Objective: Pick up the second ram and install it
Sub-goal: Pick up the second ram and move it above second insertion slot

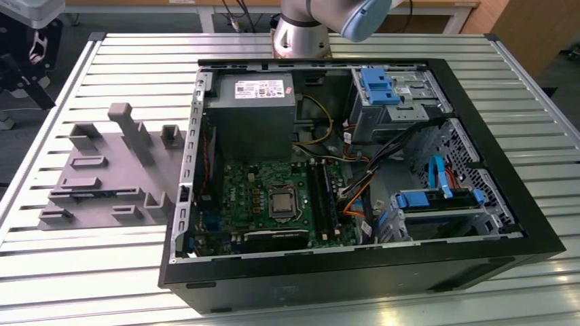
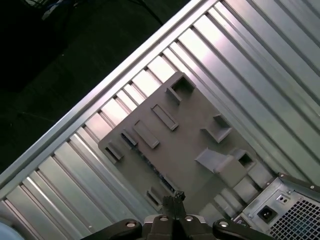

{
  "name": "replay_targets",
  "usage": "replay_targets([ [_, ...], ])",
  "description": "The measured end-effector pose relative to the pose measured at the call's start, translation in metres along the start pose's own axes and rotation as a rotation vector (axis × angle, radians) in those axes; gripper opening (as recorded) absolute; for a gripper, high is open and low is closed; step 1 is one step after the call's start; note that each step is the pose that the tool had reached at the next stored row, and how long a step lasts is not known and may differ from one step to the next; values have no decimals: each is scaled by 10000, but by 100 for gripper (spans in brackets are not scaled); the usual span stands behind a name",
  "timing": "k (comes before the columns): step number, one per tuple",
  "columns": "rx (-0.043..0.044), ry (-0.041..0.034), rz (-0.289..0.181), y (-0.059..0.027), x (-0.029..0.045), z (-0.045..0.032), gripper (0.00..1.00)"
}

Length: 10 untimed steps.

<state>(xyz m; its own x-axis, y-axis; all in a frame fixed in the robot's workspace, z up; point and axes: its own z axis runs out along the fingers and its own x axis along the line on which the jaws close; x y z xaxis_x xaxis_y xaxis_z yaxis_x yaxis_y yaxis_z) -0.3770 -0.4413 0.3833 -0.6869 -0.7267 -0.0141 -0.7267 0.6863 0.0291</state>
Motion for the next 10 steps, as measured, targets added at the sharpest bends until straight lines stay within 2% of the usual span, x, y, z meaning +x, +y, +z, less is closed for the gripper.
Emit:
replay_targets([
  [10, -14, 47, -1396, 5, 5, 1, 11],
])
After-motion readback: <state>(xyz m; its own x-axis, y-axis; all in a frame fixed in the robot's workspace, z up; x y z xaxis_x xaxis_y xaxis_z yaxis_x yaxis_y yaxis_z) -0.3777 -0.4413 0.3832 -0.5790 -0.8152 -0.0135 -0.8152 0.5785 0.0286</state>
